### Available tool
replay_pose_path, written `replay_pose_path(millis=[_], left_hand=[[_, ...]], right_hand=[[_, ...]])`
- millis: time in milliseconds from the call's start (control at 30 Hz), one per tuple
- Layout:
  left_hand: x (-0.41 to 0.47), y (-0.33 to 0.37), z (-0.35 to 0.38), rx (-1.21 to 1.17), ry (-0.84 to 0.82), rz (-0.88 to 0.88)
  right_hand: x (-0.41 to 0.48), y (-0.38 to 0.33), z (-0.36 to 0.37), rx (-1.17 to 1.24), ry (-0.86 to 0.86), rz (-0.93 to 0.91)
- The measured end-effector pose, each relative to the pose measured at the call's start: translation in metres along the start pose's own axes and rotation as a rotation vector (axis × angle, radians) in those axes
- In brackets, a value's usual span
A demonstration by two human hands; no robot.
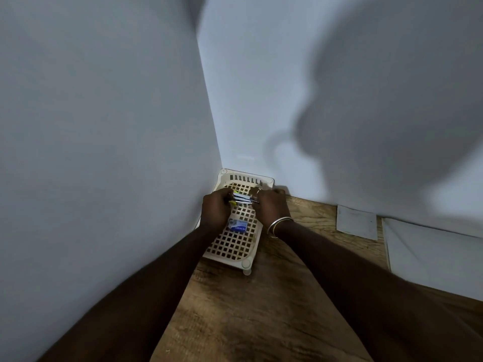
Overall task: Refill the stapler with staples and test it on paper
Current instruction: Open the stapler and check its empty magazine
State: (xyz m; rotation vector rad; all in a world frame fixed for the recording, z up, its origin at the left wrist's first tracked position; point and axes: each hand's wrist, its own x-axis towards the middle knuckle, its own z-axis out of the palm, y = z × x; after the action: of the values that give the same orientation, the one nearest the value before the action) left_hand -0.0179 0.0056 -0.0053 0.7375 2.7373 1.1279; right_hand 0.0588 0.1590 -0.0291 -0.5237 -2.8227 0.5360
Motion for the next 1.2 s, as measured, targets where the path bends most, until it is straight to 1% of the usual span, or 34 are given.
replay_pose_path(millis=[133,233,367,433,533,633,800,867,967,1033,1133,1200], left_hand=[[-0.008,0.011,-0.008,-0.069,0.013,-0.023],[-0.019,0.026,-0.016,-0.109,0.001,-0.024],[-0.049,0.053,-0.029,-0.204,0.010,-0.008],[-0.068,0.067,-0.036,-0.287,0.009,-0.001],[-0.096,0.089,-0.044,-0.486,-0.016,-0.008],[-0.124,0.109,-0.046,-0.653,-0.042,0.003],[-0.156,0.138,-0.046,-0.836,-0.082,0.017],[-0.167,0.153,-0.047,-0.892,-0.110,0.052],[-0.180,0.173,-0.052,-1.000,-0.155,0.102],[-0.190,0.180,-0.052,-1.037,-0.106,0.117],[-0.212,0.181,-0.044,-1.084,-0.003,0.052],[-0.228,0.178,-0.035,-1.115,-0.023,-0.026]], right_hand=[[-0.015,0.005,-0.012,0.187,0.044,0.001],[-0.031,0.007,-0.031,0.342,0.114,0.031],[-0.067,0.010,-0.060,0.460,0.211,0.059],[-0.091,0.013,-0.076,0.513,0.247,0.093],[-0.129,0.013,-0.101,0.642,0.269,0.163],[-0.167,0.013,-0.128,0.660,0.306,0.169],[-0.216,0.012,-0.174,0.670,0.319,0.190],[-0.233,0.010,-0.188,0.806,0.344,0.259],[-0.257,0.003,-0.205,1.104,0.405,0.327],[-0.270,-0.002,-0.212,1.243,0.462,0.358],[-0.286,-0.008,-0.219,1.353,0.518,0.396],[-0.295,-0.011,-0.222,1.392,0.528,0.426]])
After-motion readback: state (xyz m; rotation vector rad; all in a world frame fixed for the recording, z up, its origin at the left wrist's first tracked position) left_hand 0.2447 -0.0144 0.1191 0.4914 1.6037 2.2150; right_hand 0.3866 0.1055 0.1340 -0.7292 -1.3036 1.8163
